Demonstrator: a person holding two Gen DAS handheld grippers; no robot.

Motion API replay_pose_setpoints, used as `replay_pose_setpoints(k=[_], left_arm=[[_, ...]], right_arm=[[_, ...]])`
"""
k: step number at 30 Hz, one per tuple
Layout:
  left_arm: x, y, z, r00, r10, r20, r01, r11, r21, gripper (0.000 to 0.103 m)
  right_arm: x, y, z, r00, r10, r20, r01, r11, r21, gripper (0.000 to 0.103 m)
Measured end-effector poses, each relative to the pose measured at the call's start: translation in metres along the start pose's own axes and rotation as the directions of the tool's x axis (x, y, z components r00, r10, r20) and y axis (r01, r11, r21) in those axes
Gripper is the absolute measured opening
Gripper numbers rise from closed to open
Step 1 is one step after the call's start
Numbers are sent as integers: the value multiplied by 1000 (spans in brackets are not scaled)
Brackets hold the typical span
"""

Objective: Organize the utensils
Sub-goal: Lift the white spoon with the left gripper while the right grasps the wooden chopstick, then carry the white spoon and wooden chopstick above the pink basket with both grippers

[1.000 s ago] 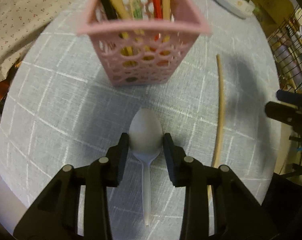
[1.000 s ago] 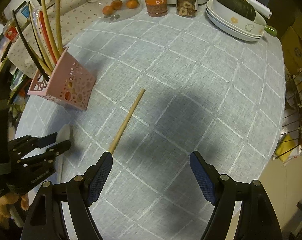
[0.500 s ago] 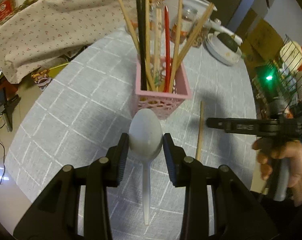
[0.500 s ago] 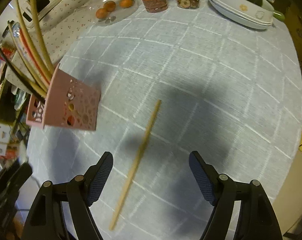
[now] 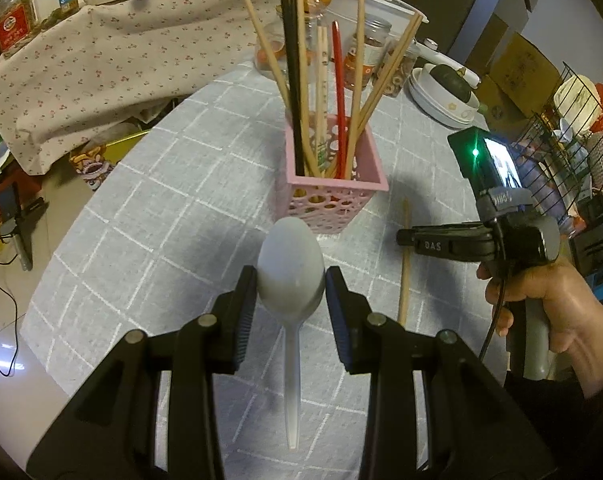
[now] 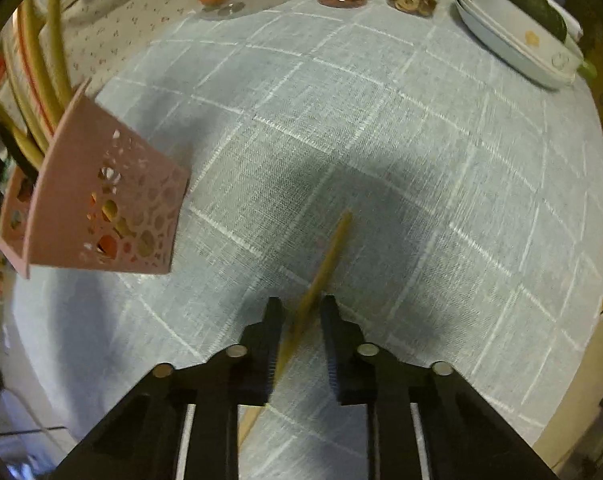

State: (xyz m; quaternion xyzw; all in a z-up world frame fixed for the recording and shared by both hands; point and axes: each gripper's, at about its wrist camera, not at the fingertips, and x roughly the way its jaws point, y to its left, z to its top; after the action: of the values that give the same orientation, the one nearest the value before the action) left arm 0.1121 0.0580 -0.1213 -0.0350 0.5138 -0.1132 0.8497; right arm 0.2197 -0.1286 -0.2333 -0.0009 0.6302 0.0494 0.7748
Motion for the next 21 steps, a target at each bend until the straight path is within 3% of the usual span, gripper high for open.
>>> replay_pose_setpoints(k=[6,9,21], left_arm=[[-9,1,0,999,23,36,-23,1000,0,37],[-19,1,2,996,30,78,-30,1000,-2,37],[-61,-1,9,969,30,246,-20,999,-41,37]], right_arm=[[-10,-1,-7,999,42,9,-42,999,8,6],[-37,1,-14,995,80,65,-78,997,-27,6],[-137,-10,-41,940,179,289,-154,982,-109,6]])
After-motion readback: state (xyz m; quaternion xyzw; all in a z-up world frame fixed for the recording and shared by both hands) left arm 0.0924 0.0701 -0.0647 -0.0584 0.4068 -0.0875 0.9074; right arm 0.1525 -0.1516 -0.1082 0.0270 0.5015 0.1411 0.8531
